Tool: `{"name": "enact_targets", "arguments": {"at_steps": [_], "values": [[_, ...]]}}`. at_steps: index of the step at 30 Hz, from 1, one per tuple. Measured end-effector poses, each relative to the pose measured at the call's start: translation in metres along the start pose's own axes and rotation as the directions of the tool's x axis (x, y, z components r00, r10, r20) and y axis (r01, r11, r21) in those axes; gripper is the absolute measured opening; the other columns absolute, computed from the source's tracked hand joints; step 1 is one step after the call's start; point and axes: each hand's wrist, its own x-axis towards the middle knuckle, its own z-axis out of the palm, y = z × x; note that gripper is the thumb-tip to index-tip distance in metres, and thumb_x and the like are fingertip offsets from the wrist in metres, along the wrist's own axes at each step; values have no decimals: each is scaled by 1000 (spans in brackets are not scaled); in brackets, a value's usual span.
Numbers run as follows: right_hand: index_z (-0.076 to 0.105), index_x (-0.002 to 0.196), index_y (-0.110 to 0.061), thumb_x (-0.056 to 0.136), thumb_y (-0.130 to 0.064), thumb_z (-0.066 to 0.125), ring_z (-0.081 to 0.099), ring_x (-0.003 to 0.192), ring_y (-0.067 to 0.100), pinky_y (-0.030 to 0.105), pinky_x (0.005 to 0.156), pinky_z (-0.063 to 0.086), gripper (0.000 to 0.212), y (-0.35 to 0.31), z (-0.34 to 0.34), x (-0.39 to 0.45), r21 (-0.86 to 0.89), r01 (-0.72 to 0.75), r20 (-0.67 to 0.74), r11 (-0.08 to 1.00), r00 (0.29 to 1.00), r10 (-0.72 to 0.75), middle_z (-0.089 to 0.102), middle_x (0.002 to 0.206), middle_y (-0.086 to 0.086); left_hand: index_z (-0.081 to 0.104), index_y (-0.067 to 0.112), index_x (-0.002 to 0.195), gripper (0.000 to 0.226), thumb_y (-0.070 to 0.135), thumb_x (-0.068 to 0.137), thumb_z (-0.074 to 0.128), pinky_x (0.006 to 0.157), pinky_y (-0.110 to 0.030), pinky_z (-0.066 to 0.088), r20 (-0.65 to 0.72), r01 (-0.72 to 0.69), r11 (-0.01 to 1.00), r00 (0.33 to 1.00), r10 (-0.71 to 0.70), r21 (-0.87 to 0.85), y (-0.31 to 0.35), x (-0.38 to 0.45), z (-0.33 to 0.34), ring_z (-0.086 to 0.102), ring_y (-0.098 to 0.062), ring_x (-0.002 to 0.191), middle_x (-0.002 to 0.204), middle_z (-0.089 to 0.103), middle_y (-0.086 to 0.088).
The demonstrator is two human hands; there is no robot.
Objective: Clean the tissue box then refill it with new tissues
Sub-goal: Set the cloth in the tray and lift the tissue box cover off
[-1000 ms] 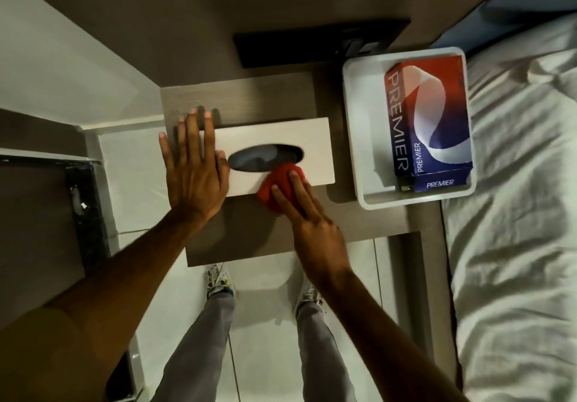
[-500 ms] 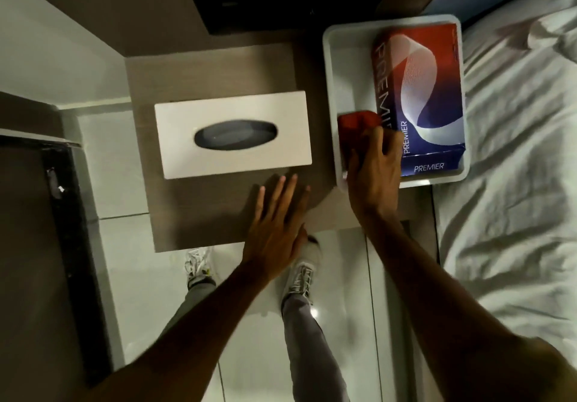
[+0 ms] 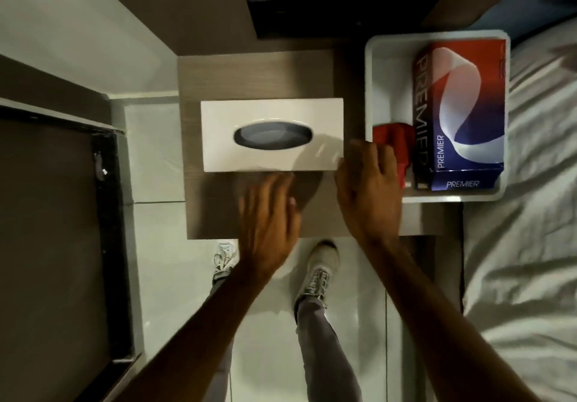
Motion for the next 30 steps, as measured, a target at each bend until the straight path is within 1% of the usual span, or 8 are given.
{"name": "enact_targets", "arguments": {"at_steps": [3,5,7,11,17,22,26,30], "values": [[38,149,-14,95,-53,60,48,130,27,30,91,46,71,-24,21,26,96,-230,158,969,964,213,45,145,13,51,13,144,53,41,99,57,106,-45,47,-169,425,903,887,-429,-59,-26,42,-37,54,-31,129,140,55,-15],[34,151,-8,89,-57,65,46,137,32,41,107,48,85,-35,34,45,133,-416,246,899,893,377,43,150,15,44,12,147,73,56,92,62,107,-48,49,-91,614,781,777,-623,-109,-47,73,-49,49,-32,133,144,49,-16],[37,150,-4,85,-57,71,44,139,36,44,113,42,91,-39,44,59,117,-517,265,848,839,475,43,151,18,41,14,148,86,66,84,68,108,-50,51,79,705,689,706,-704,-168,-65,100,-51,49,-33,136,146,49,-14],[35,149,0,77,-47,81,39,143,39,44,117,35,98,-44,55,72,88,-591,218,802,797,563,40,153,22,49,15,141,91,69,73,77,101,-47,54,297,760,620,648,-702,-193,-86,129,-42,59,-35,129,140,59,-12],[47,141,-1,77,-43,82,43,140,37,41,116,36,85,-50,60,78,49,-624,183,780,773,607,46,149,20,54,8,135,88,62,72,82,96,-43,55,306,810,564,584,-751,-162,-89,132,-34,61,-35,126,137,60,-15],[52,137,-1,76,-44,83,48,134,34,42,114,42,81,-50,58,83,66,-640,179,766,762,622,52,143,18,59,5,130,81,60,75,82,83,-33,47,292,767,629,635,-715,-128,-88,137,-38,62,-34,122,132,64,-16],[56,134,0,74,-44,84,51,131,35,42,111,44,80,-51,60,82,84,-644,165,760,761,627,55,139,18,55,8,137,86,61,75,81,98,-41,54,318,755,651,640,-700,-86,-92,141,-38,58,-35,129,140,59,-17],[57,131,-2,72,-42,86,53,128,34,48,108,48,77,-52,60,82,110,-651,159,751,758,633,55,137,16,56,11,136,80,54,75,85,98,-42,55,305,725,675,680,-667,-137,-92,141,-39,61,-35,126,136,63,-15]]}}
